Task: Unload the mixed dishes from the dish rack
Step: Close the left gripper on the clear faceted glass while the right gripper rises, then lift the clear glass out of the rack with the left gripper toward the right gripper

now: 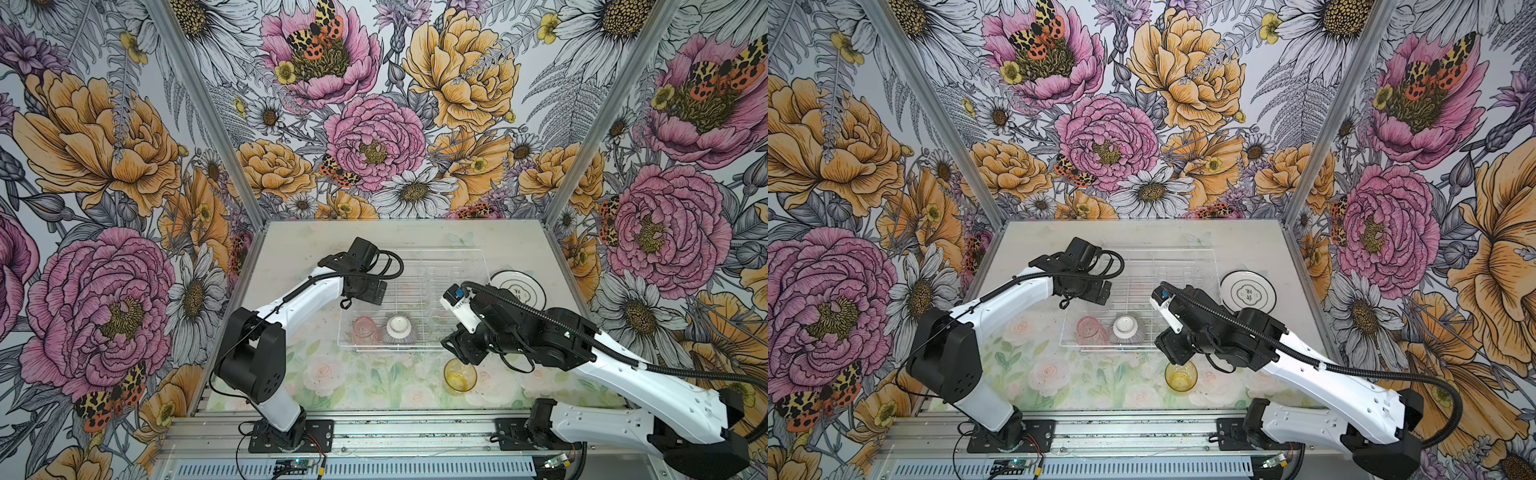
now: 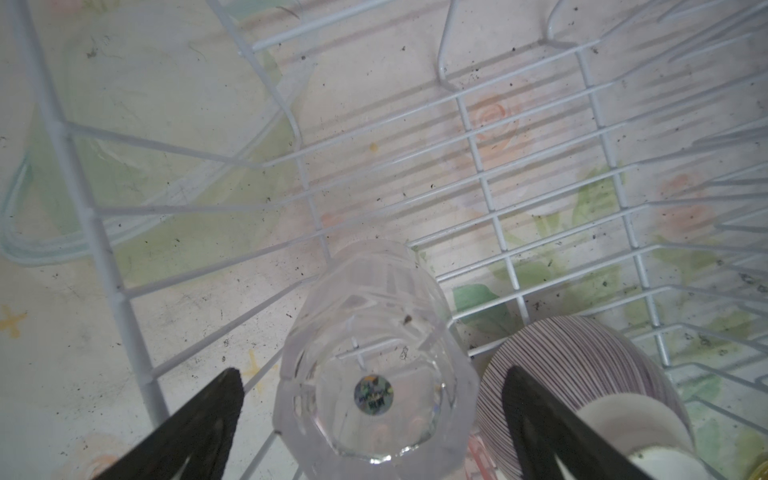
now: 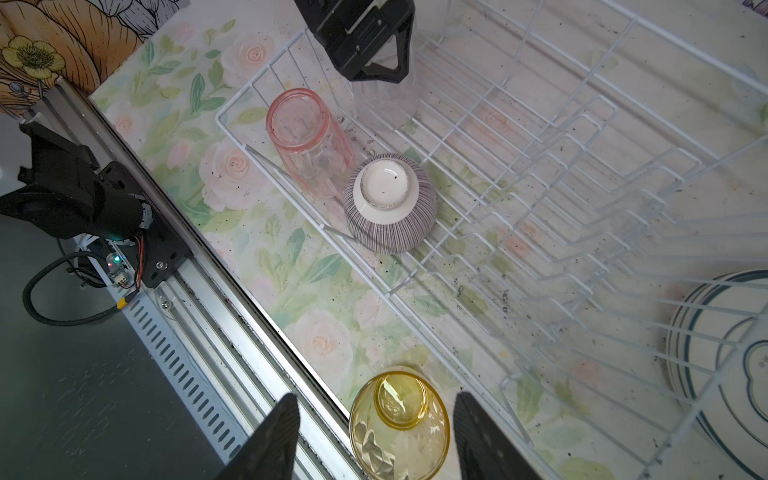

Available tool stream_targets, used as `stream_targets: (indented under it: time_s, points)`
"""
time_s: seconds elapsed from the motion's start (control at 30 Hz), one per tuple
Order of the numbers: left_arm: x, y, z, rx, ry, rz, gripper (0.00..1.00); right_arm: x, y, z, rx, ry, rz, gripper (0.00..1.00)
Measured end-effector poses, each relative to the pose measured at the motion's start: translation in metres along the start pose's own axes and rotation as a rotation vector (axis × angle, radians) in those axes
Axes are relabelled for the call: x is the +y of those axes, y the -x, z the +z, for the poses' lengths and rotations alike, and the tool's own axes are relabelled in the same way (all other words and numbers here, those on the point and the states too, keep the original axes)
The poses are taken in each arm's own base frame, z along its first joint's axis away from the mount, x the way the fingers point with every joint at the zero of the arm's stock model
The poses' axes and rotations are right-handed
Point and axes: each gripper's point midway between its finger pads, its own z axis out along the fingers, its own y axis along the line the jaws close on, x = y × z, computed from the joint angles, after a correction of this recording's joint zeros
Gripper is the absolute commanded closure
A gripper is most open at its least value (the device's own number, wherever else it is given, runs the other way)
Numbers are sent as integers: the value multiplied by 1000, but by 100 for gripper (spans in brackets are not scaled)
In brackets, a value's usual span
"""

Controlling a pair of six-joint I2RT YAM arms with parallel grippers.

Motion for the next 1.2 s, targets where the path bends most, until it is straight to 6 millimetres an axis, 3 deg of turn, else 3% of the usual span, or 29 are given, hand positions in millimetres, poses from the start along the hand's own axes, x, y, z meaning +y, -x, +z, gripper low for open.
stream_targets:
  time_s: [0.3,0.97,1.2]
  points:
    - [-1,0,13,31,4,9,6,-10,-6,4,5,-33,14,36]
    - [-1,-5,21,69,9,12,14,-20,-7,6,-14,-54,40,36]
    - [-1,-8,24,85,10,18,25,-23,-6,7,-17,-61,49,36]
